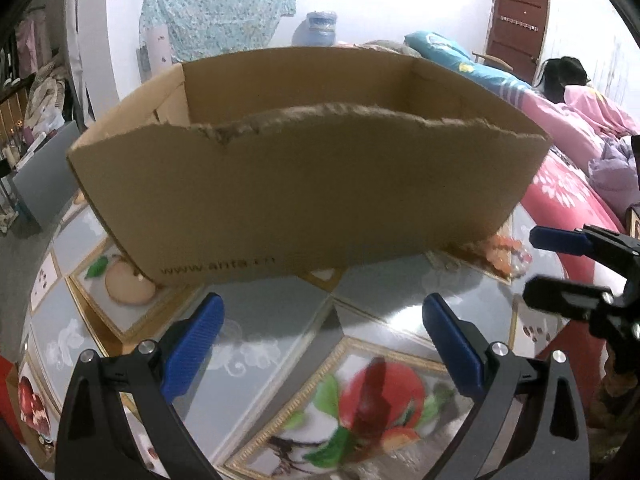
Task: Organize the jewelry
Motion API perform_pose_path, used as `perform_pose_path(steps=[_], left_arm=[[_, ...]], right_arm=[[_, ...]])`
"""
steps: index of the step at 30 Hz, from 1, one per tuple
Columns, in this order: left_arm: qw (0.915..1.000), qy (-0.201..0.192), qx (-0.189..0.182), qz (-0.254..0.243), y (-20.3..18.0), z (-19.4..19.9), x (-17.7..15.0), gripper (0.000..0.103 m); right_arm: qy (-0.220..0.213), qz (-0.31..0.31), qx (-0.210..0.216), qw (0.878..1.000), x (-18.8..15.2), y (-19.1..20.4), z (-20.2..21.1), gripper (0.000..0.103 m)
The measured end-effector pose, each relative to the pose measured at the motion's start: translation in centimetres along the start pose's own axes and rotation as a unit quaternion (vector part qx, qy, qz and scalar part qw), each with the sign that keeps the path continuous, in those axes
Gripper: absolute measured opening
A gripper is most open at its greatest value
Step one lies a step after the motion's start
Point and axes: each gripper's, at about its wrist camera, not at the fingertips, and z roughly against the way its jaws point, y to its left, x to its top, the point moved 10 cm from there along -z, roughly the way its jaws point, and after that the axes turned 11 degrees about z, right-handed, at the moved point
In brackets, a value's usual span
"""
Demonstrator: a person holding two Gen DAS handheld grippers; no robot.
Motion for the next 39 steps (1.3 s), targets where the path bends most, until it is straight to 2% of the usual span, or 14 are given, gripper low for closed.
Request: perform_pose_path(steps=[4, 7, 11, 16, 20, 21, 24, 26, 29, 32, 34, 39], left_arm=[[0.9997, -0.020, 0.012, 0.010, 1.3, 0.0, 1.5, 0.097], [0.9988, -0.030, 0.020, 0.032, 2.5, -0.1, 2.8, 0.097], [0.9976, -0.035, 0.005, 0.059, 3.3, -0.2, 4.1, 0.097], [0.9964, -0.040, 0.007, 0.074, 4.1, -0.8, 5.8, 0.097], [0.9960, -0.042, 0.012, 0.077, 4.2, -1.2, 5.8, 0.097], [0.9963, -0.041, 0.013, 0.074, 4.1, -1.2, 5.7, 0.097], [0.9978, -0.036, 0.011, 0.055, 3.5, -1.0, 4.8, 0.097], [0.9990, -0.025, 0.013, 0.033, 2.8, -1.1, 3.8, 0.097], [0.9991, -0.008, 0.037, -0.016, 1.6, -1.6, 1.7, 0.097], [0.9949, 0.003, 0.080, -0.061, 1.1, -2.3, 0.2, 0.097], [0.9907, 0.009, 0.106, -0.085, 0.9, -2.9, -0.5, 0.097], [0.9910, 0.005, 0.108, -0.079, 0.6, -3.0, -0.7, 0.097]], right_arm=[[-0.013, -0.018, 0.014, 1.000, 1.3, -0.4, -0.7, 0.047], [-0.022, -0.033, 0.023, 0.999, 2.1, -0.8, -0.9, 0.039], [-0.030, -0.051, 0.033, 0.998, 2.9, -1.5, -1.3, 0.035], [-0.034, -0.053, 0.036, 0.997, 3.2, -1.2, -1.8, 0.031], [-0.036, -0.054, 0.032, 0.997, 3.5, -1.3, -2.1, 0.031], [-0.035, -0.055, 0.031, 0.997, 3.4, -1.4, -1.9, 0.033], [-0.026, -0.044, 0.017, 0.999, 2.4, -1.5, -1.1, 0.048], [-0.004, -0.036, 0.002, 0.999, 1.0, -1.7, -0.6, 0.060], [0.028, -0.017, -0.030, 0.999, -1.1, -2.1, -0.3, 0.070], [0.053, 0.008, -0.068, 0.996, -2.7, -2.3, 0.0, 0.074], [0.055, 0.012, -0.076, 0.995, -3.1, -2.5, 0.1, 0.074], [0.033, 0.007, -0.056, 0.998, -2.6, -2.0, 0.5, 0.073]])
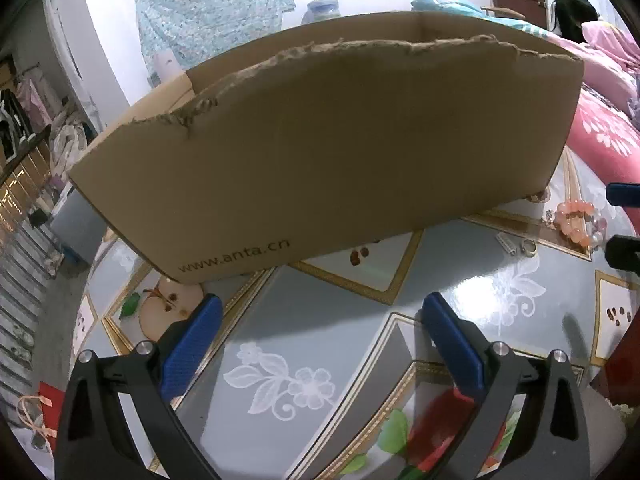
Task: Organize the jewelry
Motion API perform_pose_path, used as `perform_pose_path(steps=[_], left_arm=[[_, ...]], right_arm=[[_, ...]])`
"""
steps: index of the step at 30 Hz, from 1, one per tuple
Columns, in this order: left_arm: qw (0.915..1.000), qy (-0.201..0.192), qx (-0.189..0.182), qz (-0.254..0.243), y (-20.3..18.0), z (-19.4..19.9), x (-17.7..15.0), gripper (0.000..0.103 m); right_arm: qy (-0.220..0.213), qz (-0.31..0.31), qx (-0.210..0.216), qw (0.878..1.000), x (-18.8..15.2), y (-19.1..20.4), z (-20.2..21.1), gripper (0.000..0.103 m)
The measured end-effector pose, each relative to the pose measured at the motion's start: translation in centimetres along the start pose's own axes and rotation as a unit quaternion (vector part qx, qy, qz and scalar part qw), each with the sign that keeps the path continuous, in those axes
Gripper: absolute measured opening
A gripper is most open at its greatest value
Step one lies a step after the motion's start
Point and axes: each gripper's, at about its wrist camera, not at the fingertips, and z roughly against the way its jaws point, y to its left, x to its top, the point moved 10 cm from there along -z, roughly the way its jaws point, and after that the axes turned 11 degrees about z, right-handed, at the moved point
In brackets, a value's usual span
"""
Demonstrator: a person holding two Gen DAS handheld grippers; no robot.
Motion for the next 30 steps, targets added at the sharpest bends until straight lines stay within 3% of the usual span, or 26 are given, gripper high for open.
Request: perform_pose_path(steps=[7, 12, 17, 24, 30], left_arm=[[0.9984, 0.015, -0.029, 0.047, 0.7, -0.6, -0.2, 0.098], [0.9956, 0.030, -0.046, 0.076, 1.0, -0.9, -0.5, 0.098], [0.9943, 0.042, -0.055, 0.082, 1.9, -1.6, -0.2, 0.098], [0.9941, 0.049, -0.058, 0.078, 2.4, -1.8, 0.1, 0.098], [0.9940, 0.053, -0.059, 0.076, 2.5, -1.9, -0.1, 0.098]], right_arm=[[-0.002, -0.025, 0.060, 0.998, 0.6, 1.4, -0.6, 0.046], [0.021, -0.026, 0.085, 0.996, -0.2, 2.4, -1.4, 0.041], [0.030, -0.052, 0.058, 0.997, -0.7, 0.7, -2.3, 0.040], [0.029, -0.063, 0.058, 0.996, -0.7, 0.5, -2.3, 0.045], [0.034, -0.037, 0.056, 0.997, -0.8, 1.7, -2.1, 0.067]])
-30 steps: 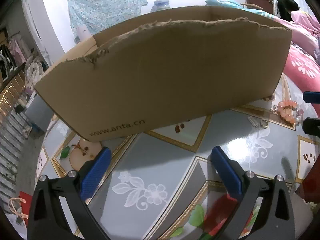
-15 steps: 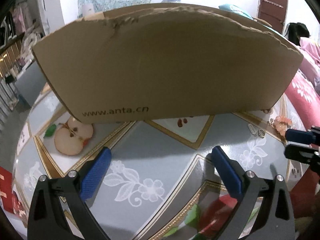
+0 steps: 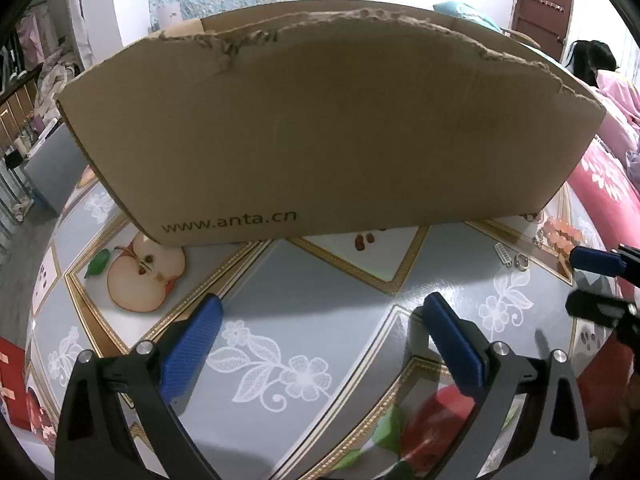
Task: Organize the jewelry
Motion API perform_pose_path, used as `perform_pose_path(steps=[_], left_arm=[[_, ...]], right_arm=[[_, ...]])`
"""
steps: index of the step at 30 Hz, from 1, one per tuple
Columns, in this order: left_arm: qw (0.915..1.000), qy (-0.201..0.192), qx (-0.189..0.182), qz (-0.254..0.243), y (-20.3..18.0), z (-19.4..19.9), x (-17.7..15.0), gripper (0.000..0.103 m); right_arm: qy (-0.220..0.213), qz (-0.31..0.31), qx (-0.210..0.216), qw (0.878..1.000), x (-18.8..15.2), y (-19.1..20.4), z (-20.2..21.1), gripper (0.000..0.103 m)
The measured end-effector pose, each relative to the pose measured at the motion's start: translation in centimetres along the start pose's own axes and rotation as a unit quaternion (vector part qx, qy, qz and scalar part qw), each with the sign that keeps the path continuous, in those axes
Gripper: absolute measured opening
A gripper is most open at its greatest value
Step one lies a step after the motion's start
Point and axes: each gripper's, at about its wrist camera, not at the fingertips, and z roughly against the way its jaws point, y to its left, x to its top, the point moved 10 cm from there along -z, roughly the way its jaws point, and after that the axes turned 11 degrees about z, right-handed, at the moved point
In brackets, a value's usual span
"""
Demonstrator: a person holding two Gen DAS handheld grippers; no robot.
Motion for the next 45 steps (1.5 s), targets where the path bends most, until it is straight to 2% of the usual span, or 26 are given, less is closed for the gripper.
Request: perform_pose_path(steps=[4, 8, 11, 16, 20, 37, 45], left_arm=[[1.0000, 0.001, -0.002, -0.003, -0.3, -0.1, 0.1, 0.098], [1.0000, 0.000, -0.006, -0.007, -0.4, -0.2, 0.1, 0.098], [0.9999, 0.001, -0.006, -0.009, -0.5, -0.2, 0.0, 0.098], [0.9999, 0.002, -0.006, -0.009, -0.5, -0.1, 0.0, 0.098], [0.9999, 0.002, -0.006, -0.009, -0.5, -0.1, 0.0, 0.098], [0.9999, 0.003, -0.004, -0.009, -0.5, -0.2, 0.0, 0.098], [1.0000, 0.001, -0.004, -0.009, -0.5, -0.1, 0.0, 0.098]], right_arm=[[0.006, 0.027, -0.031, 0.999, 0.0, 0.4, 0.3, 0.071], [-0.009, 0.045, -0.097, 0.994, 0.6, -0.5, 1.5, 0.080], [-0.012, 0.041, -0.129, 0.991, 0.9, -1.7, 1.7, 0.083], [0.028, 0.024, -0.158, 0.987, 0.0, -4.0, 0.1, 0.084], [0.040, 0.054, -0.177, 0.982, 0.1, -4.1, -0.6, 0.093], [0.068, 0.054, -0.157, 0.984, 0.0, -4.4, -1.2, 0.095], [0.065, 0.048, -0.152, 0.985, 0.1, -4.5, -1.4, 0.095]])
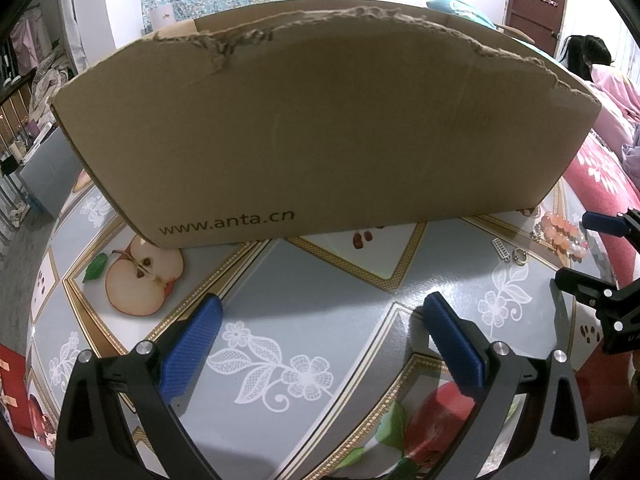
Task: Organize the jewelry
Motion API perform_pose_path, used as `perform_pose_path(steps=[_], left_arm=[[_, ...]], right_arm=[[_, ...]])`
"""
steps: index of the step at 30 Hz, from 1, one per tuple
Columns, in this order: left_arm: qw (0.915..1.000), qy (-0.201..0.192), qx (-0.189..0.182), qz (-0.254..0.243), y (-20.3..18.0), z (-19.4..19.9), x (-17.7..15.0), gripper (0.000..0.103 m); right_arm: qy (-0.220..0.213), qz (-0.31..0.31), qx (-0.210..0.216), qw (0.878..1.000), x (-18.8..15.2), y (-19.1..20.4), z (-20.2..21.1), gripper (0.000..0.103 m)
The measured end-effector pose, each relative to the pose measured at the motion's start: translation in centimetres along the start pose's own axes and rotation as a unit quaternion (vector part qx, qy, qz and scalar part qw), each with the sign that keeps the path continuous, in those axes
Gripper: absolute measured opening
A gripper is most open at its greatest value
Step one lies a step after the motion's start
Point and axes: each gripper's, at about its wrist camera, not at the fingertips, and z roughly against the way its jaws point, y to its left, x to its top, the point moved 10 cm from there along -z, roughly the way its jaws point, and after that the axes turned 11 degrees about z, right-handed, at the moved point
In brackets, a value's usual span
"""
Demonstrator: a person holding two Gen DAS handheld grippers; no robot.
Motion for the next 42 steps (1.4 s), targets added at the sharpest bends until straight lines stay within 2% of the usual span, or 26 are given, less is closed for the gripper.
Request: perform_pose_path(steps=[14, 16, 19, 21, 26, 29, 31, 32, 34, 37, 42], left_arm=[[1.0000, -0.006, -0.003, -0.002, -0.1, 0.2, -0.5, 0.098], [1.0000, -0.005, -0.003, -0.002, 0.0, 0.2, -0.5, 0.098], [0.9995, -0.028, 0.000, -0.011, -0.2, 1.0, 0.0, 0.098], [0.9985, -0.047, -0.024, -0.016, -1.0, 2.1, 0.4, 0.095], [0.9930, -0.070, -0.078, -0.054, -3.9, 3.6, 0.6, 0.078], [0.9873, -0.065, -0.108, -0.096, -6.2, 3.8, 0.1, 0.065], [0.9834, -0.057, -0.120, -0.124, -7.5, 3.5, -0.3, 0.053], [0.9813, -0.051, -0.126, -0.136, -8.1, 3.3, -0.5, 0.050], [0.9773, -0.042, -0.138, -0.155, -9.0, 2.9, -0.8, 0.037], [0.9727, -0.031, -0.147, -0.177, -9.7, 2.2, -1.1, 0.026], [0.9626, -0.015, -0.151, -0.224, -11.2, 1.2, -1.4, 0.021]], right_arm=[[0.000, -0.008, 0.000, 1.000, 0.2, 0.0, -0.1, 0.095], [-0.018, -0.013, 0.002, 1.000, 0.4, -0.1, 0.5, 0.095], [-0.051, -0.024, 0.019, 0.998, 0.9, -0.5, 1.8, 0.094], [-0.074, -0.025, 0.027, 0.997, 1.1, -0.7, 2.7, 0.091], [-0.103, -0.016, 0.060, 0.993, 1.4, -0.4, 3.8, 0.075], [-0.108, -0.009, 0.079, 0.991, 1.5, 0.1, 3.8, 0.064], [-0.114, -0.005, 0.089, 0.989, 1.5, 0.5, 4.0, 0.061], [-0.117, -0.002, 0.095, 0.989, 1.6, 0.8, 4.0, 0.058], [-0.122, 0.004, 0.104, 0.987, 1.4, 1.4, 4.2, 0.057], [-0.124, 0.009, 0.116, 0.985, 1.4, 1.9, 4.2, 0.054], [-0.127, 0.004, 0.134, 0.983, 1.5, 2.1, 3.9, 0.054]])
